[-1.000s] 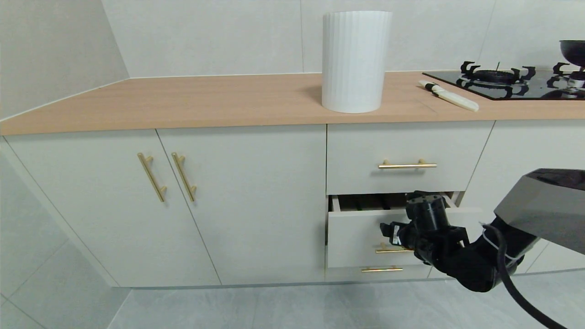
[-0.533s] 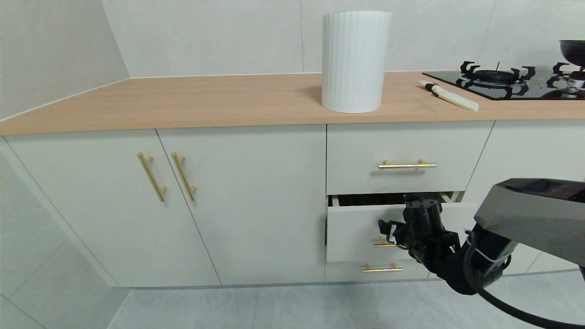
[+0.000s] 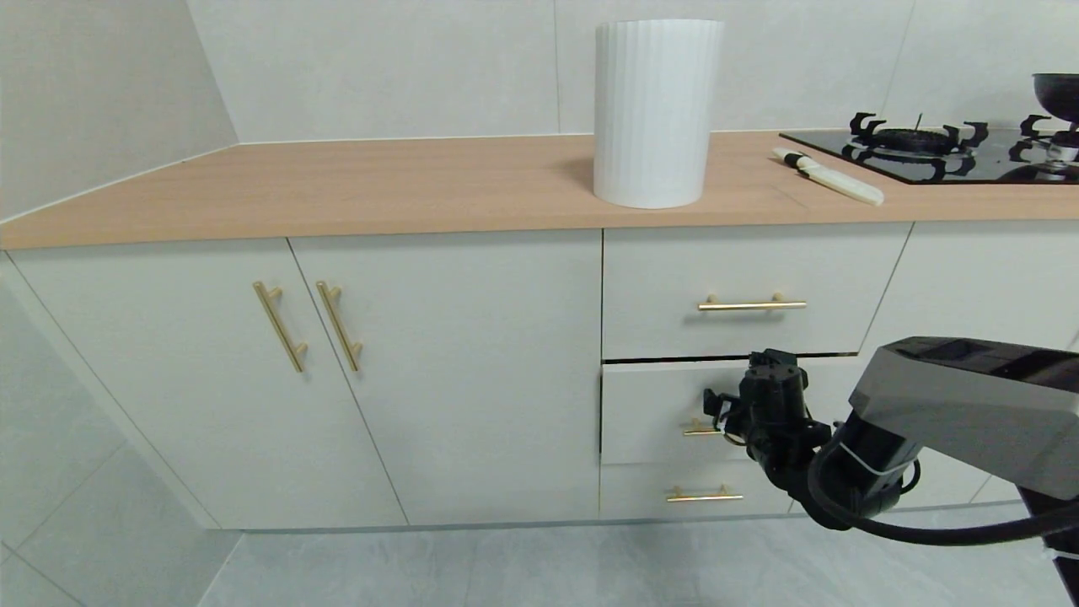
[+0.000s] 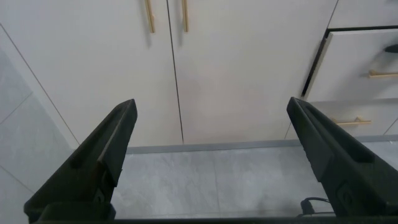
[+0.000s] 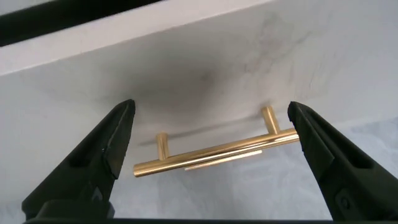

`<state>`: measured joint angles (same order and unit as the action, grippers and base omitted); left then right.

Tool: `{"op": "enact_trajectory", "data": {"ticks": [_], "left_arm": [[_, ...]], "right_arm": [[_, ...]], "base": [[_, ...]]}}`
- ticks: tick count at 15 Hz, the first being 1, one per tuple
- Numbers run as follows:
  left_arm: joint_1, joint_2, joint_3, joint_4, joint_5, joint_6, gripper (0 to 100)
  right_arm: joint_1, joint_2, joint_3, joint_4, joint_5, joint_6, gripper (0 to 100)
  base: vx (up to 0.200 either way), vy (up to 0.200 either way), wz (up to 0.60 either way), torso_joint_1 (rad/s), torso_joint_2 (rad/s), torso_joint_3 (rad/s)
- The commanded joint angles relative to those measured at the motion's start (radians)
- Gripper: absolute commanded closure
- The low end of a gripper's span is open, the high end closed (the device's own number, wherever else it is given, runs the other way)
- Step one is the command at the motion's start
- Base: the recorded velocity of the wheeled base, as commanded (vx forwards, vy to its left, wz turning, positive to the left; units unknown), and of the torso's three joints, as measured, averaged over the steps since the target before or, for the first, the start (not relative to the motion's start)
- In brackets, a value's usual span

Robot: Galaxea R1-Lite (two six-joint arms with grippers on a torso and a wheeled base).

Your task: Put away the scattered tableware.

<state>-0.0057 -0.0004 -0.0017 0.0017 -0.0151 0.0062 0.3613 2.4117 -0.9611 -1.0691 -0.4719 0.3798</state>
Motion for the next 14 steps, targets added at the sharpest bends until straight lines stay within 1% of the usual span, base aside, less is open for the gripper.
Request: {"op": "enact_trajectory", "data": {"ticks": [1, 3, 5, 12, 14], "left_arm": [[0.000, 0.000, 0.000, 0.000, 0.001, 0.000, 0], [0.000, 0.000, 0.000, 0.000, 0.000, 0.000, 0], [0.000, 0.000, 0.000, 0.000, 0.000, 0.000, 0], [0.000, 0.000, 0.000, 0.000, 0.001, 0.000, 0], [0.000, 0.000, 0.000, 0.000, 0.001, 0.000, 0]], "right_arm": [[-0.013, 0.038, -0.039, -0.022, -0.013, 0.001, 0], [-0.024, 0.067, -0.079, -0.057, -0.039, -0.001, 0], [-0.028, 0.073, -0.100, -0.060, -0.048, 0.001, 0], [-0.031, 0.061, -0.093, -0.060, -0.048, -0.001, 0], [-0.031, -0.006, -0.005, -0.045, -0.034, -0.005, 0]], "base": [[0.000, 0.000, 0.00, 0.000, 0.00, 0.000], [0.000, 0.000, 0.00, 0.000, 0.00, 0.000], [0.000, 0.000, 0.00, 0.000, 0.00, 0.000], [0.000, 0.000, 0.00, 0.000, 0.00, 0.000], [0.000, 0.000, 0.00, 0.000, 0.00, 0.000]]}}
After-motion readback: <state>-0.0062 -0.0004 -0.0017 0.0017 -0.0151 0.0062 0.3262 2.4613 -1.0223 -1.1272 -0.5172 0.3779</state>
